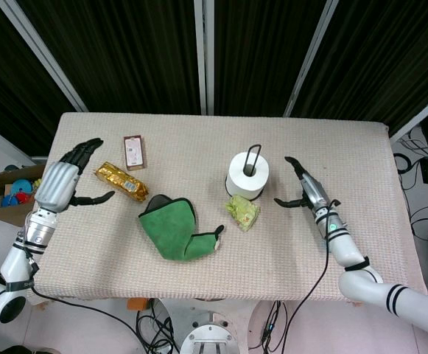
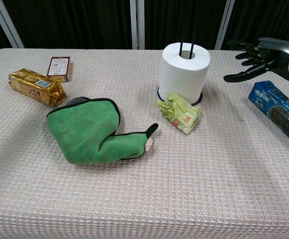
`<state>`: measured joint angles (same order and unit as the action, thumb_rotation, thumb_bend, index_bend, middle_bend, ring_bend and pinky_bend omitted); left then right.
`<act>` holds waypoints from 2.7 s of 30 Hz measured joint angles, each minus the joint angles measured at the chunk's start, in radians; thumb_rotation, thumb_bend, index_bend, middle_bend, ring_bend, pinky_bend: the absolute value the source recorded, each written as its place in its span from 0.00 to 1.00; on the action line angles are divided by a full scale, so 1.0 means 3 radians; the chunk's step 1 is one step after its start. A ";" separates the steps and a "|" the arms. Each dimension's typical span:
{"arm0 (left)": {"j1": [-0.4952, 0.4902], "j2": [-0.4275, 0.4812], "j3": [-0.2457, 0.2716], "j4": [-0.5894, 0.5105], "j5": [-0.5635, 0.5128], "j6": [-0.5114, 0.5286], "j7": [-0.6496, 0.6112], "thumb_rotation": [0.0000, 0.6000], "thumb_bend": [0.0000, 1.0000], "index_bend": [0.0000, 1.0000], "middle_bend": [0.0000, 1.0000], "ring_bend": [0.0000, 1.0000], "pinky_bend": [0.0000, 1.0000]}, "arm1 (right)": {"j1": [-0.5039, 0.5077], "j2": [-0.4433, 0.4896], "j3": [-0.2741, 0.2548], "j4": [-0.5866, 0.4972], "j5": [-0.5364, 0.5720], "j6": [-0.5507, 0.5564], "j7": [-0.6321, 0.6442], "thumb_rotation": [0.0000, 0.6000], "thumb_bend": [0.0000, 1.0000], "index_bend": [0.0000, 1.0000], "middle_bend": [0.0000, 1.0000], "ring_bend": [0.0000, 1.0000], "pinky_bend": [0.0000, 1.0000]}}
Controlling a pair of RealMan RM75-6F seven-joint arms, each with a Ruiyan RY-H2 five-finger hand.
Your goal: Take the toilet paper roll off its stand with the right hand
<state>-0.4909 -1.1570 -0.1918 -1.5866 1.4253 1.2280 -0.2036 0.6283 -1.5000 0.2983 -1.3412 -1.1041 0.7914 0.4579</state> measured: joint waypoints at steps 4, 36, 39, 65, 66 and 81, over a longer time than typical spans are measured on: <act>0.0006 -0.0002 0.0017 0.0080 0.0009 0.0001 -0.0011 0.54 0.16 0.07 0.06 0.11 0.23 | 0.0114 -0.0105 0.0055 0.0112 0.0115 -0.0133 -0.0051 1.00 0.11 0.00 0.00 0.00 0.00; -0.0003 -0.0021 0.0035 0.0414 0.0051 0.0027 -0.0307 0.72 0.16 0.07 0.06 0.11 0.23 | 0.0418 -0.0574 0.0234 0.0427 0.0293 -0.0123 -0.0266 1.00 0.26 0.38 0.34 0.22 0.20; -0.0002 -0.0029 0.0042 0.0423 0.0056 0.0029 -0.0308 0.72 0.16 0.07 0.06 0.11 0.23 | 0.0392 -0.0590 0.0254 0.0440 0.0289 -0.0070 -0.0264 1.00 0.28 0.39 0.36 0.23 0.21; -0.0005 -0.0118 0.0083 0.0356 0.0027 0.0018 -0.0012 0.71 0.16 0.07 0.06 0.11 0.23 | 0.0221 -0.0032 0.0590 -0.0602 0.0070 0.0357 -0.0022 1.00 0.30 0.39 0.36 0.23 0.21; -0.0006 -0.0119 0.0084 0.0350 0.0031 0.0024 0.0014 0.71 0.16 0.07 0.06 0.10 0.23 | 0.0216 -0.0010 0.0605 -0.0647 0.0070 0.0377 -0.0023 1.00 0.30 0.40 0.36 0.23 0.21; -0.0013 -0.0135 0.0082 0.0261 0.0008 0.0020 0.0165 0.71 0.16 0.07 0.06 0.10 0.23 | 0.0107 0.0360 0.0851 -0.1315 0.0046 0.0727 0.0038 1.00 0.30 0.40 0.36 0.23 0.21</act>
<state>-0.4947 -1.1975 -0.1671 -1.5082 1.4278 1.2340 -0.1542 0.6605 -1.3918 0.5535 -1.7358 -1.0903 1.0096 0.4694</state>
